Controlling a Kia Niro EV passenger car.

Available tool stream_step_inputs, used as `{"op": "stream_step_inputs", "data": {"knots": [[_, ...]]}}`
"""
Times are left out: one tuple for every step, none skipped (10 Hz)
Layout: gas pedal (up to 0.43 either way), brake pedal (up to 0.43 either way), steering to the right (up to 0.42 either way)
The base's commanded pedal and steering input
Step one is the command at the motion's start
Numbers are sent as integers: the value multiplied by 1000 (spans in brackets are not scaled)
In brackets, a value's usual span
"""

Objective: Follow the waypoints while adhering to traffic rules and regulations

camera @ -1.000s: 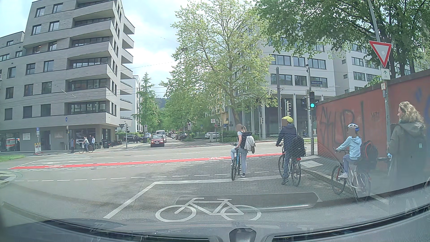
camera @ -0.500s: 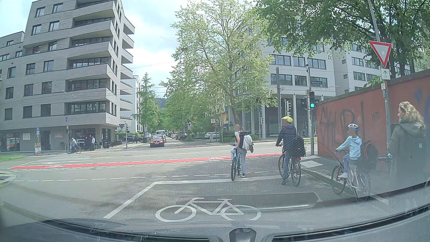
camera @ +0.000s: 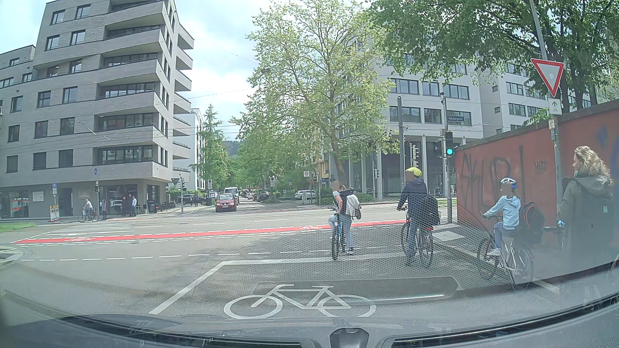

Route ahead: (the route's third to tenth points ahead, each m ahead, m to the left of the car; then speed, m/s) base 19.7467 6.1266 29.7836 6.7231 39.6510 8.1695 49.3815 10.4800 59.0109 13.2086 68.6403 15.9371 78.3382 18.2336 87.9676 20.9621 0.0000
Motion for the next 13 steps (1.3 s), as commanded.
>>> {"op": "stream_step_inputs", "data": {"knots": [[0,268,-14],[0,268,-14],[0,268,-14],[0,262,-14],[0,268,-14],[0,268,-14],[0,268,-14],[0,262,-14],[0,268,-14],[0,262,-14],[0,268,-14],[0,268,-14],[0,268,-14]]}}
